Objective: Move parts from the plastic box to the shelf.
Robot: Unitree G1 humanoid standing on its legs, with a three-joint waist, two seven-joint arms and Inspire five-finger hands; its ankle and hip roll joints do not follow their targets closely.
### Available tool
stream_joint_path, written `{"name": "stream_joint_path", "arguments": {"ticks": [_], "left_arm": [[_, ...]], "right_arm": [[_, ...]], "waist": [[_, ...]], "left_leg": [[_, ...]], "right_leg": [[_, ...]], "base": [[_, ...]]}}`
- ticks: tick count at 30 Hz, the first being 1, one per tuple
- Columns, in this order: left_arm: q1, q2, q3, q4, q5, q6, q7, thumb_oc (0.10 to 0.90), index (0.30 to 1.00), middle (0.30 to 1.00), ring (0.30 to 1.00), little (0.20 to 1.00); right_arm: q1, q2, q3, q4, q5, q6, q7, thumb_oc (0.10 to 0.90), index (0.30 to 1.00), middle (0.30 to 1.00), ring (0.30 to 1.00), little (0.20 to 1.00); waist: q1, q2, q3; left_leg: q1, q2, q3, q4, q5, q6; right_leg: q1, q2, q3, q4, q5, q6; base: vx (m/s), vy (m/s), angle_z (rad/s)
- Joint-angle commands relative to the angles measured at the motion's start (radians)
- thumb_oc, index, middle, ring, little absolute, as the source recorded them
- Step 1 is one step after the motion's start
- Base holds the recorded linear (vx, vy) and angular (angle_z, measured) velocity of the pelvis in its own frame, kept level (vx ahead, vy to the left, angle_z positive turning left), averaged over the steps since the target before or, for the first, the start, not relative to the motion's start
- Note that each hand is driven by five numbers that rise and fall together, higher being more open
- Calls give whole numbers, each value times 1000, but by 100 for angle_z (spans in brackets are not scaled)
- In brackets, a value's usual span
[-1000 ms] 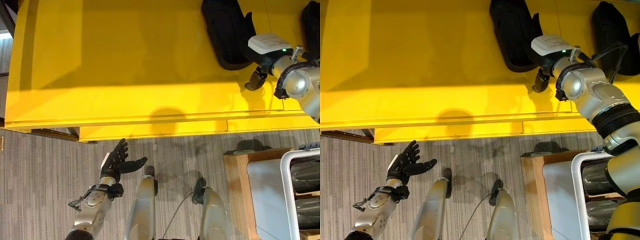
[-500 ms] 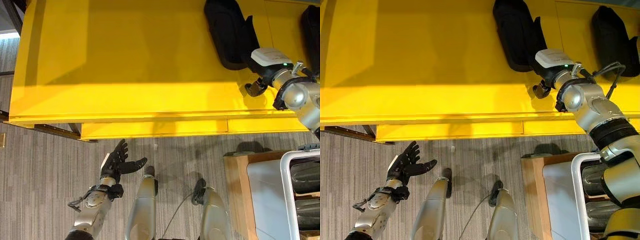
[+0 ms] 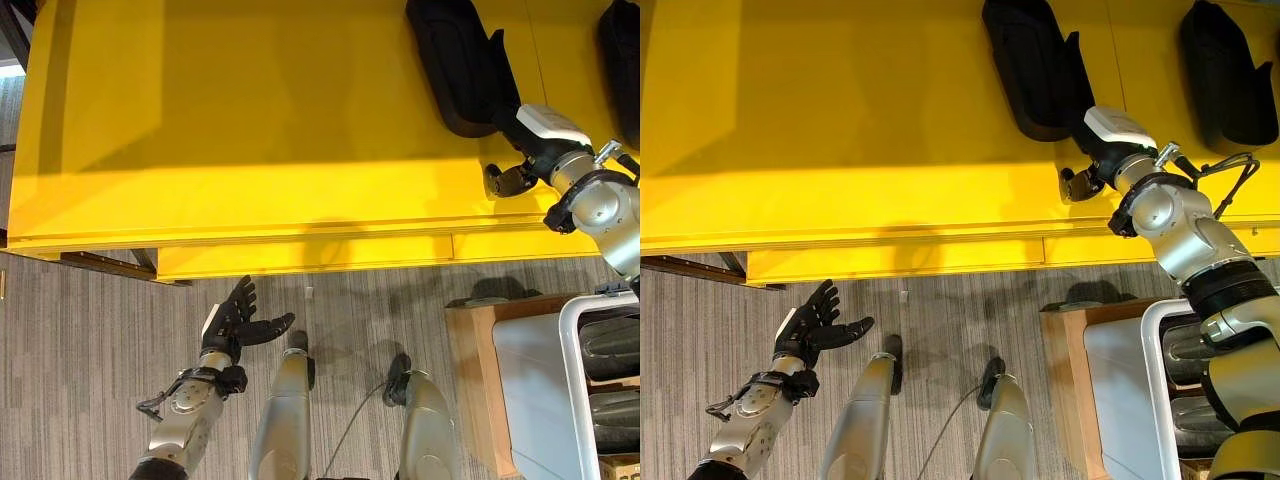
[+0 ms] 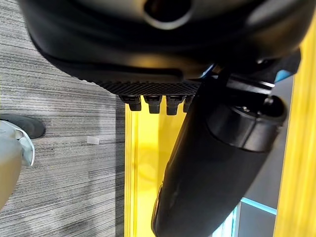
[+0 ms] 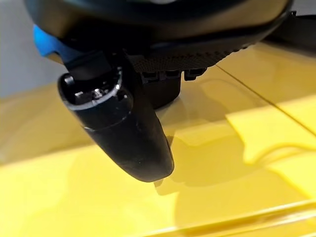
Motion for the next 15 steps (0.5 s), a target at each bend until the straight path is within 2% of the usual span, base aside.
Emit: {"name": "stream_joint_path", "arguments": {"ticks": [1, 15], "left_arm": [[19, 19, 24, -96, -6, -89, 9, 900, 1000, 1000, 1000, 1000], [18, 22, 27, -98, -7, -86, 10, 900, 1000, 1000, 1000, 1000]], "right_arm": [[-15, -46, -35, -31, 42, -34, -31, 900, 1000, 1000, 1000, 1000], [-8, -51, -23, -60, 67, -37, -11, 900, 1000, 1000, 1000, 1000]], "waist": [[16, -16, -62], [16, -29, -64]], "left_leg": [[49, 55, -76, 5, -80, -37], [51, 58, -78, 11, -84, -38]], "right_leg": [[-19, 14, 35, 7, 34, -14], [-13, 17, 36, 6, 33, -13]], "base": [[0, 0, 0], [0, 0, 0]]}}
